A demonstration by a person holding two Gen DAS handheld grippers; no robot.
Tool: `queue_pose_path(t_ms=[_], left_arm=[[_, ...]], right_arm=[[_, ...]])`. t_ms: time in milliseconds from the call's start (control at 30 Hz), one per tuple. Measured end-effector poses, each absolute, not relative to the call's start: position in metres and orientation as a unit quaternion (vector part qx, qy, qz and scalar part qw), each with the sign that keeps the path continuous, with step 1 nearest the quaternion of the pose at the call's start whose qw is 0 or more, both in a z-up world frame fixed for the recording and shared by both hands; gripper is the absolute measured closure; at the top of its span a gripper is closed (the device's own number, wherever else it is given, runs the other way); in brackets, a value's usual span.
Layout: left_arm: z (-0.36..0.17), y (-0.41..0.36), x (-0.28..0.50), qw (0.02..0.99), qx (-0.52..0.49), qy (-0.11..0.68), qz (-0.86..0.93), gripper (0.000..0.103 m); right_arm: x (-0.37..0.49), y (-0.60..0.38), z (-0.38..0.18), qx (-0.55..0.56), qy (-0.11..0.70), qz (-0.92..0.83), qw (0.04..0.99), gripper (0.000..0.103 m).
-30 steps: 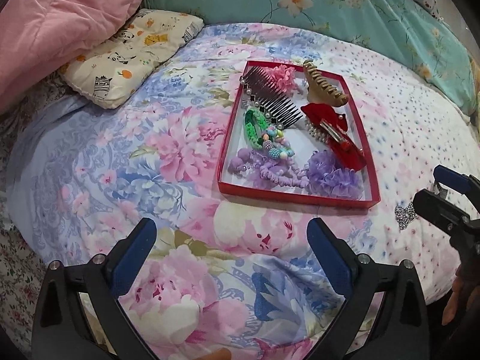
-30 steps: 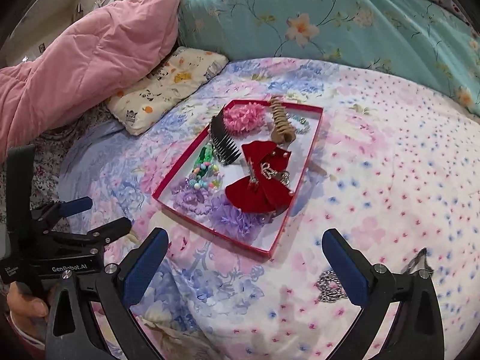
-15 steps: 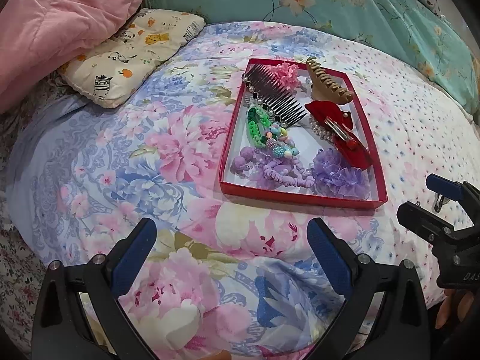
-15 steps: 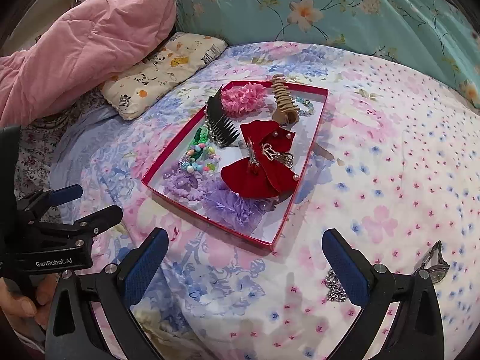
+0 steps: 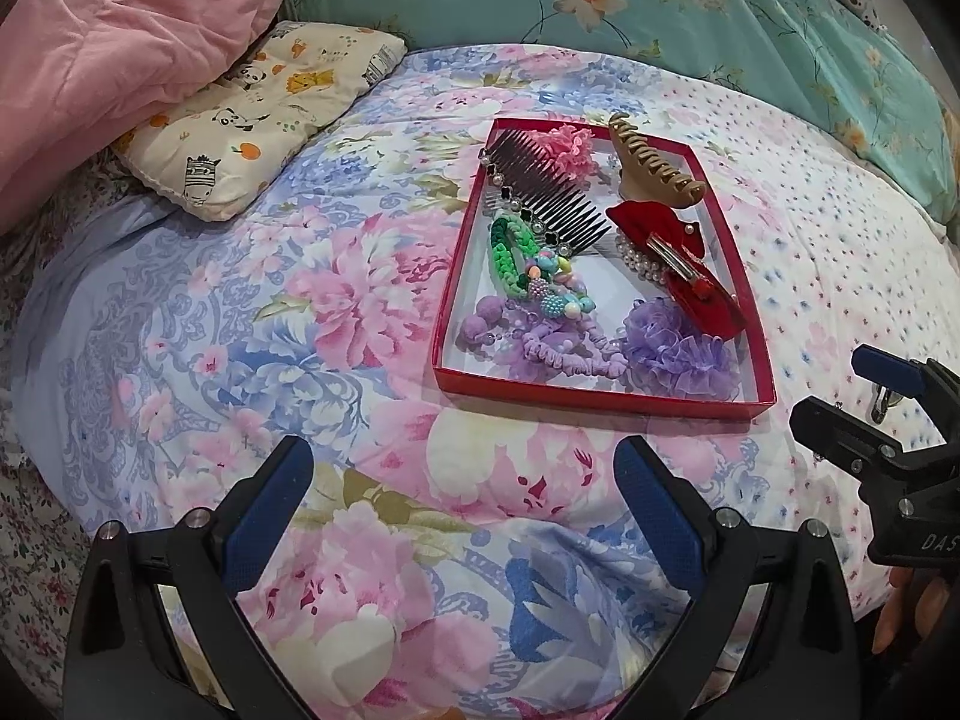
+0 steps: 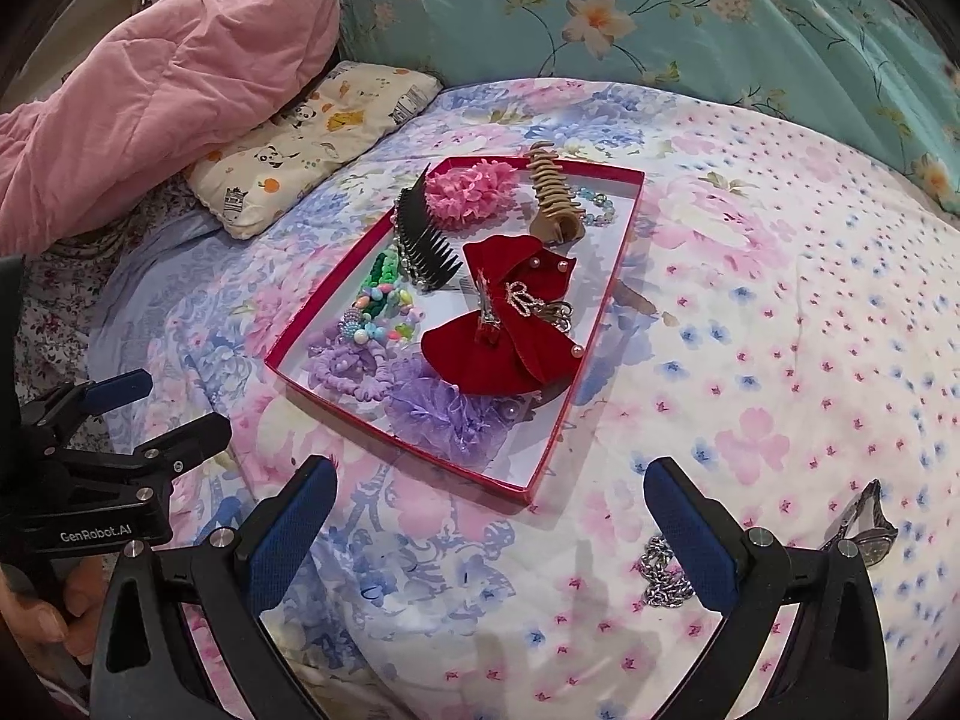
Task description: Organize jewelry
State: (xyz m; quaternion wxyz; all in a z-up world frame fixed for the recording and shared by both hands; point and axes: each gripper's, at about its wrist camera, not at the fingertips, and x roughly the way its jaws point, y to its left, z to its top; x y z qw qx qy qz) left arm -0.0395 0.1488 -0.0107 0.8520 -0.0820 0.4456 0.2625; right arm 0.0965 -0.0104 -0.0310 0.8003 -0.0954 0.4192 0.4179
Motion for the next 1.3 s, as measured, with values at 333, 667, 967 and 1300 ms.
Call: queue_pose_path(t_ms=[333, 667, 967, 1300], left_arm=[[-0.0110, 0.1512, -0.0379, 0.852, -0.079, 0.445, 0.263, 0.002], [-0.0127, 0.1532, -0.0378, 0.850, -0.079, 0.446, 0.269, 0.002], [-0.0129, 0.1534, -0.0388, 0.853, -0.079, 0.442, 0.266, 0.002], [-0.0093, 0.1506, -0.0381, 0.855, -0.076, 0.439, 0.265, 0.002]], right_arm=[[0.0972, -0.0113, -0.0289, -0.094, 0.414, 0.414, 0.805, 0.000], [0.0961, -0.0080, -0.0294, -0.102, 0.415, 0.414, 0.804, 0.000], [0.0956, -0.0037, -0.0278, -0.108, 0.412, 0.412, 0.805, 0.000], [0.0954, -0.0026, -0.0262, -0.109, 0.410, 0.413, 0.806, 0.000]])
